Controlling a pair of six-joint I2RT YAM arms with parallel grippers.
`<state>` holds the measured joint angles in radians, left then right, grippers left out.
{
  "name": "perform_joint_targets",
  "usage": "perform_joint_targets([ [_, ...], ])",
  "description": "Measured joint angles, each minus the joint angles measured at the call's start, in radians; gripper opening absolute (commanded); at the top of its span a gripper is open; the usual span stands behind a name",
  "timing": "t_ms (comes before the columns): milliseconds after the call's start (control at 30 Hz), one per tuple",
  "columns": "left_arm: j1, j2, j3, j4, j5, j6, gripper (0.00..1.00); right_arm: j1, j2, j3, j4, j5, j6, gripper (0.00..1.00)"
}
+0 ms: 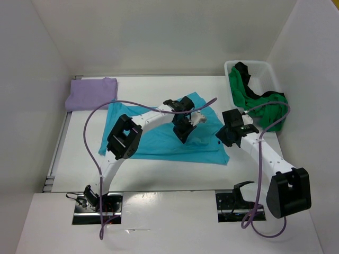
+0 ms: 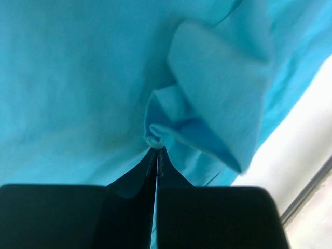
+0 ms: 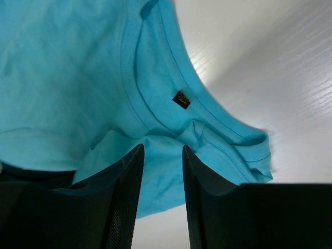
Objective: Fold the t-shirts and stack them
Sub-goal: Fold the flattened tshirt in 1/3 of the way
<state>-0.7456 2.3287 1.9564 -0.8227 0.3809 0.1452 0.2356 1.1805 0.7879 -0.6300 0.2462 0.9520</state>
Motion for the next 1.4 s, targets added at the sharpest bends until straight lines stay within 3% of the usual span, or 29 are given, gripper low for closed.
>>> perform_joint_targets([
  [233, 0.029, -0.088, -0.095, 0.010, -0.082, -0.016, 0.00, 0.002, 0.061, -0.018, 0.044, -0.039, -0.033, 0.41],
  [767, 0.058, -0.102, -0.186, -0.024, -0.015, -0.021, 0.00, 0.144, 0.415, 0.169, 0.175, -0.094, -0.210, 0.38],
  [933, 0.061, -0.102, -0.190, -0.037, 0.008, -0.019, 0.00, 0.175, 0.496, 0.211, 0.188, -0.103, -0.240, 0.50],
  [1133, 0.061, -0.102, -0.192, -0.045, 0.016, -0.018, 0.00, 0.190, 0.539, 0.220, 0.189, -0.103, -0.256, 0.52],
  [1267, 0.061, -0.102, -0.192, -0.046, 0.017, -0.018, 0.00, 0.205, 0.544, 0.222, 0.188, -0.103, -0.259, 0.20],
  [1400, 0.061, -0.102, -0.192, -0.049, 0.018, -0.018, 0.00, 0.210, 0.544, 0.222, 0.185, -0.089, -0.248, 0.04],
])
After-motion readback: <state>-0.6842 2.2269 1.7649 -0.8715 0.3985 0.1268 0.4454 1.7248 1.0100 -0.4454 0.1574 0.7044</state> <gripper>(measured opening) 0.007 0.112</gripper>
